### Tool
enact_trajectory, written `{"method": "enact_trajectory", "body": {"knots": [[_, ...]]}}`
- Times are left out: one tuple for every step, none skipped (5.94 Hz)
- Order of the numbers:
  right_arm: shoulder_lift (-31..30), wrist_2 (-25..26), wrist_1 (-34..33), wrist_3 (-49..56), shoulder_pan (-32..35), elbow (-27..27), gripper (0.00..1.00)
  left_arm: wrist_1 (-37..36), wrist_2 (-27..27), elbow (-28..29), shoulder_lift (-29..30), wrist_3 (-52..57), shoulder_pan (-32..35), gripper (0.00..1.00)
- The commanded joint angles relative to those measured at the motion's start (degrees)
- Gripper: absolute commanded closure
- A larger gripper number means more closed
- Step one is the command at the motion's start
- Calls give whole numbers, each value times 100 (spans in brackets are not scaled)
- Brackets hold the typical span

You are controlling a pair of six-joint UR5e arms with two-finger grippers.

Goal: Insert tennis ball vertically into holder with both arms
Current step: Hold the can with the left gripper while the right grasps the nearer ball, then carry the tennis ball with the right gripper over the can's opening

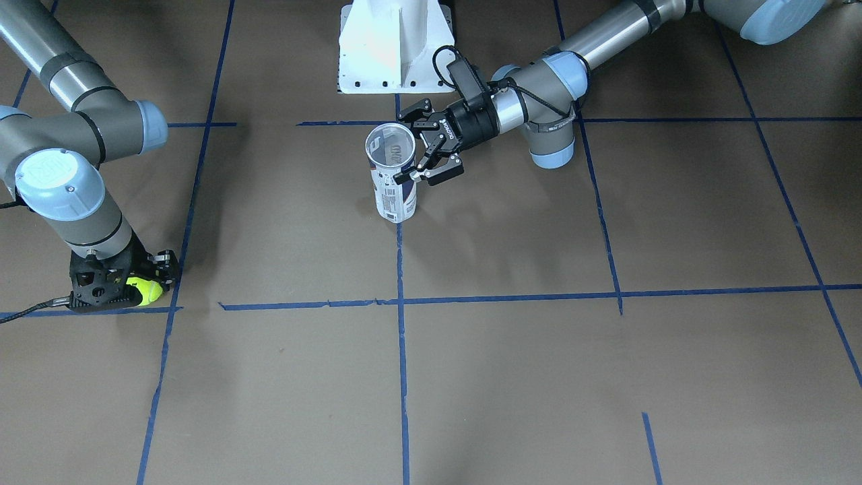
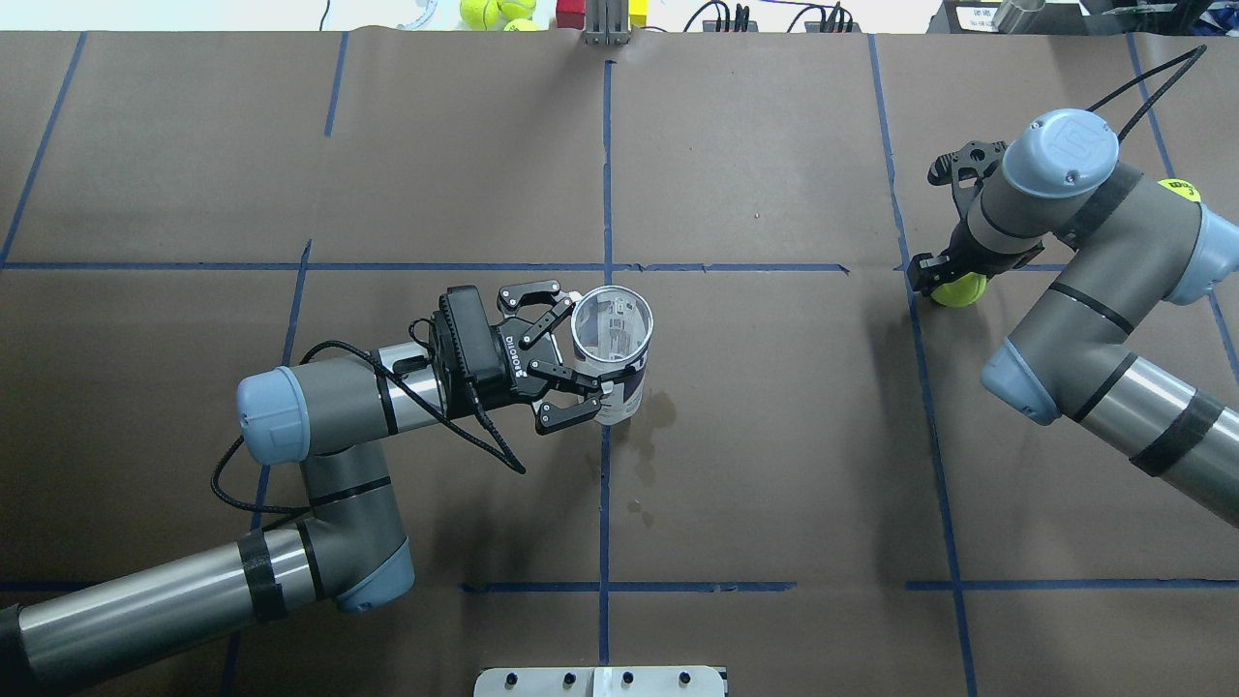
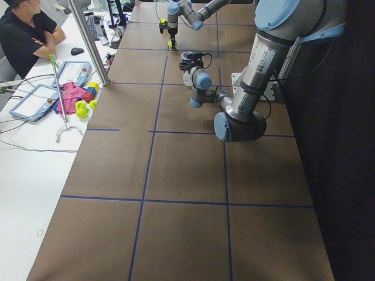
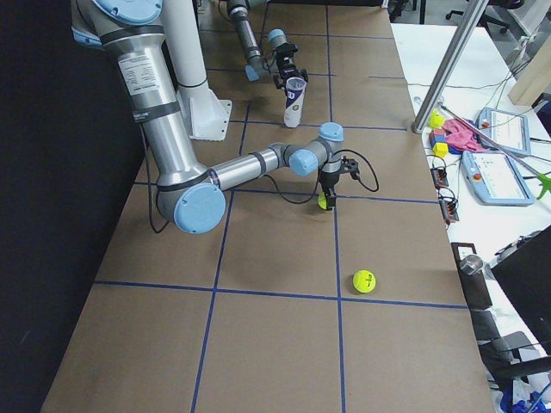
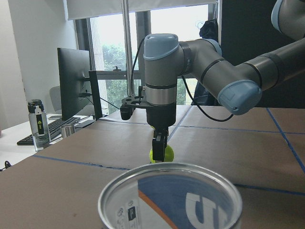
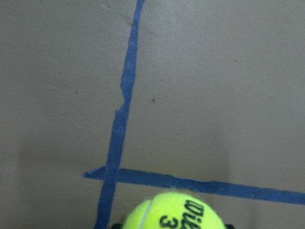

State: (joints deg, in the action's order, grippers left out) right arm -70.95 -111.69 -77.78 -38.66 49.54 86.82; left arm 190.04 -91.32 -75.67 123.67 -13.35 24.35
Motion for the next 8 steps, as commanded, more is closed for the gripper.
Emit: {"method": "enact_trajectory", "body": {"knots": [[124,-123,-35,-44,203,254,100,6,0,0,-1,-9,0,28],[151,-299,-79,-515,231,744,100,-2,0,0,-1,-1,-9,28],[456,-457,-97,-1442,223,1088,100,6,0,8,-10,-9,-9,28],[581,-572,-97,-2652,-12,1735,100,6,9,8,-10,-1,-78,28],[843,-477,-97,-3839,-415,2272,100,-11,18,17,-1,-9,-123,28],[1385,-137,-210,-4625,-854,2330,99,-11,18,43,-1,-9,-158,28],[1956,-12,-907,-4885,-1076,2505,99,-11,18,44,16,-9,-158,28],[2240,24,-1271,-5009,-1296,2715,97,-11,18,44,16,-9,-158,27]]}}
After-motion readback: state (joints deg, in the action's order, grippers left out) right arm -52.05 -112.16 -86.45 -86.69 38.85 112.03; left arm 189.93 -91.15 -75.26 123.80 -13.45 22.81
